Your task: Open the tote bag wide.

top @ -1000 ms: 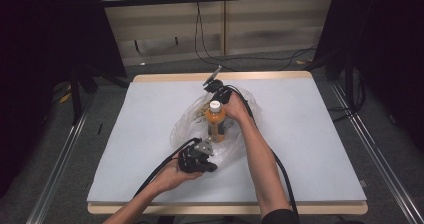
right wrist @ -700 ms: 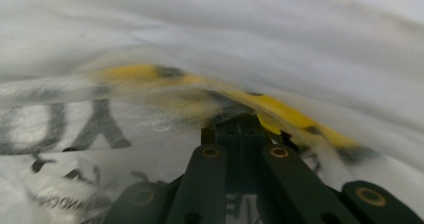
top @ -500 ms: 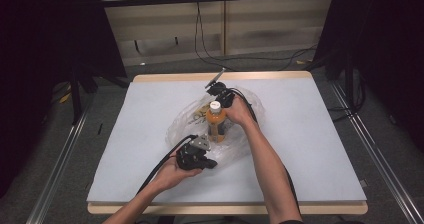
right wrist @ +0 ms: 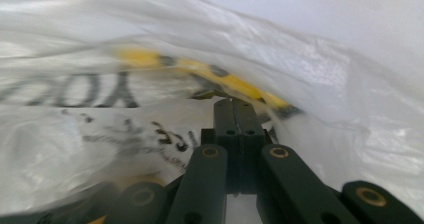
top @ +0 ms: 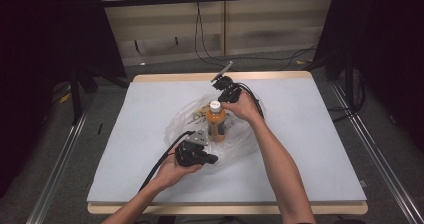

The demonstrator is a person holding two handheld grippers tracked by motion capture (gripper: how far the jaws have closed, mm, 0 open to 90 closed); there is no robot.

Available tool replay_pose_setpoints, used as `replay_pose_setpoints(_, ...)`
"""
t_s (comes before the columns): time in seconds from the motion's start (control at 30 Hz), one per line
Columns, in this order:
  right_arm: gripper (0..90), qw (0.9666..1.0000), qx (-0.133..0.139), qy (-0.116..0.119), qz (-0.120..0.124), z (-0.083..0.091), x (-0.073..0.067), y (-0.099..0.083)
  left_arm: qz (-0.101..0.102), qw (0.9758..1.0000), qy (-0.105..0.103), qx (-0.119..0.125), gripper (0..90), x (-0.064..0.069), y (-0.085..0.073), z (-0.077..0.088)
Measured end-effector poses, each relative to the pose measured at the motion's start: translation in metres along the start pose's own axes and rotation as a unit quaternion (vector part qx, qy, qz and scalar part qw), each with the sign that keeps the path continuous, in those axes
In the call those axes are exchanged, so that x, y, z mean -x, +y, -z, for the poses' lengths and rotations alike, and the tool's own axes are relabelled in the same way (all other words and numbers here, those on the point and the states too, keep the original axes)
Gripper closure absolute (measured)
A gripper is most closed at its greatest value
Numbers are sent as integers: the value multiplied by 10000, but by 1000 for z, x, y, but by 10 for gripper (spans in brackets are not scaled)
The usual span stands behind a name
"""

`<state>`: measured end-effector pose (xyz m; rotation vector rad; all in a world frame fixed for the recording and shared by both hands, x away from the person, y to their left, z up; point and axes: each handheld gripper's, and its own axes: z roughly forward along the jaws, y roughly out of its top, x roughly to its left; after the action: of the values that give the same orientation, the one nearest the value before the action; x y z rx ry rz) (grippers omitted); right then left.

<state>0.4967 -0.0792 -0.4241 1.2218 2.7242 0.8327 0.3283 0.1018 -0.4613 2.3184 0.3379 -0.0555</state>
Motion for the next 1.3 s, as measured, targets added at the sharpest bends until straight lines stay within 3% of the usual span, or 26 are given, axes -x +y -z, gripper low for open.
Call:
replay_pose_setpoints(0.13,900,9999,167,37,13,14,-4,-3,-19,9999,12,167,900,1,1,3)
replay_pose_setpoints(0.2,900,9996,267,12,7,22,-4,-5,1,9996,113,259,900,3,1,7)
replay_pose_setpoints(0.23,900,9995,217,-157,168,27,-5,-8,3,9992,165,363,900,3,1,9)
replay_pose_setpoints(0.33,900,9993,269,-108,242,32,-8,-13,46,9982,200,569,900,3,-2,17)
replay_pose_setpoints(0.37,900,9987,435,-123,253,38,-10,-18,60,9967,253,770,900,3,-4,22)
replay_pose_setpoints(0.43,900,9983,519,-51,242,41,-11,-21,75,9966,267,774,899,3,-5,25)
replay_pose_setpoints(0.57,891,9972,664,-151,314,50,-17,-35,82,9951,388,903,806,5,-6,32)
replay_pose_setpoints(0.67,812,9962,835,-92,251,55,-16,-42,91,9940,454,989,766,4,-6,34)
replay_pose_setpoints(0.7,772,9937,1089,-28,268,60,-15,-49,122,9938,458,1008,712,3,-6,35)
replay_pose_setpoints(0.73,772,9937,1089,-28,268,60,-15,-49,185,9930,448,1079,712,3,-6,35)
replay_pose_setpoints(0.77,655,9893,1419,36,328,65,-15,-57,190,9928,499,1076,622,2,-6,34)
replay_pose_setpoints(0.8,609,9870,1565,99,364,66,-15,-61,150,9916,590,1145,588,3,-7,34)
replay_pose_setpoints(0.87,531,9818,1863,-26,378,71,-14,-69,95,9918,603,1120,547,3,-7,35)
replay_pose_setpoints(0.9,531,9818,1863,-26,378,71,-14,-69,101,9906,684,1177,547,5,-6,36)
replay_pose_setpoints(0.93,435,9765,2132,-19,320,77,-12,-78,110,9890,732,1279,461,6,-6,36)
replay_pose_setpoints(1.0,400,9745,2222,-93,285,81,-12,-81,172,9876,761,1363,427,6,-5,39)
replay_pose_setpoints(1.03,403,9710,2363,-191,321,86,-12,-85,132,9872,873,1327,393,7,-5,41)
replay_pose_setpoints(1.07,327,9629,2661,-262,380,94,-13,-94,215,9875,815,1330,315,5,-7,44)
replay_pose_setpoints(1.13,274,9624,2685,-209,349,101,-13,-100,243,9871,818,1352,277,5,-7,45)
replay_pose_setpoints(1.2,251,9615,2716,-235,352,104,-12,-102,233,9856,954,1375,257,4,-8,49)
replay_pose_setpoints(1.23,204,9561,2899,-271,337,109,-11,-110,355,9841,975,1438,227,3,-10,53)
replay_pose_setpoints(1.3,187,9542,2959,-292,325,112,-10,-114,348,9836,1006,1454,184,3,-10,55)
